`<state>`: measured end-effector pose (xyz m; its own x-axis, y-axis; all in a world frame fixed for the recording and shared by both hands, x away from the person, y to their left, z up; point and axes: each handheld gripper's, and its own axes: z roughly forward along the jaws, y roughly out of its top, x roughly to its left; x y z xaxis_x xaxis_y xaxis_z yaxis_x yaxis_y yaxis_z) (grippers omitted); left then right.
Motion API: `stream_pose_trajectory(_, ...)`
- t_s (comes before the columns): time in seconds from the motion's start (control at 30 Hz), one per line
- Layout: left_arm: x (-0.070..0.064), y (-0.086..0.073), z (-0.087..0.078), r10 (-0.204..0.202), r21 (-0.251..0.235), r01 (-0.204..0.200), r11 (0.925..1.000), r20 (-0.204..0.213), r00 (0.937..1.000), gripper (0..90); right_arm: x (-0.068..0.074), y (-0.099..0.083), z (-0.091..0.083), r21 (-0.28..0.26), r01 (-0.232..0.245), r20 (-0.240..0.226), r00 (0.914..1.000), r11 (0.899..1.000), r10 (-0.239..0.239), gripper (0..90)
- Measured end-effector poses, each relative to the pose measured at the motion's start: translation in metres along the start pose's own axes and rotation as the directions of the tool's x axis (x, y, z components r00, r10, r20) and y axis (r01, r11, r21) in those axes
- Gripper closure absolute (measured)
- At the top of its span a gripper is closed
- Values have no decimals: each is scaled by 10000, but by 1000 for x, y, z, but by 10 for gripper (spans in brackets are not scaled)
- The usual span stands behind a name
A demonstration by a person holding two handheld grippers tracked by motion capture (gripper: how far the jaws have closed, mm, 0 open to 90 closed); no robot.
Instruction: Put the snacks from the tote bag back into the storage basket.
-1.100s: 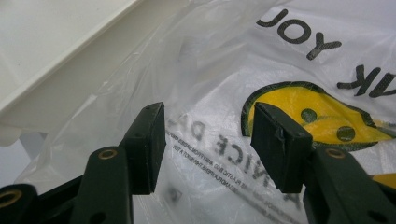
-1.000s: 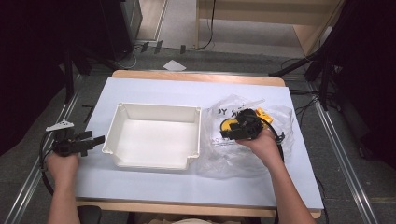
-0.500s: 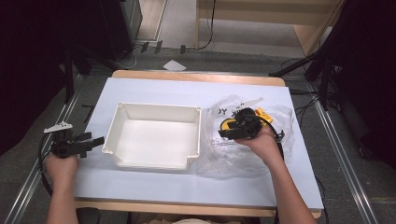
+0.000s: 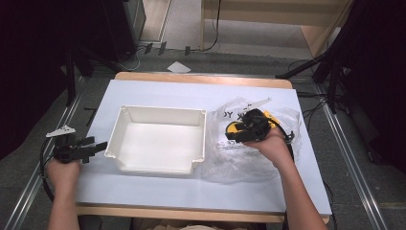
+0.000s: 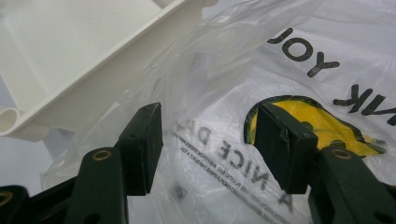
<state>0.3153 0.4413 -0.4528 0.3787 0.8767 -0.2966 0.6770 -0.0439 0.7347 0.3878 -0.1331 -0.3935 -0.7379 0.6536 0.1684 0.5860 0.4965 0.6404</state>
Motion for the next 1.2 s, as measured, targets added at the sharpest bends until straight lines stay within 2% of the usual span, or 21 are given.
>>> stream_pose_trajectory(0.53, 0, 0, 0, 19, -17, -19, 10000, -36, 10000, 208, -7, 2, -29, -210, 86, 249, 9997, 9997, -81, 424)
stream_pose_trajectory(1.03, 1, -2, -2, -10, -48, 10, 10000, -41, 10000, 208, -16, 2, -48, -473, -195, 291, 9994, 9987, 209, 426)
stream_pose_trajectory(1.2, 1, -2, -3, -27, -65, 26, 10000, -77, 10000, 208, -20, 1, -59, -729, -317, 365, 9987, 9968, 344, 427)
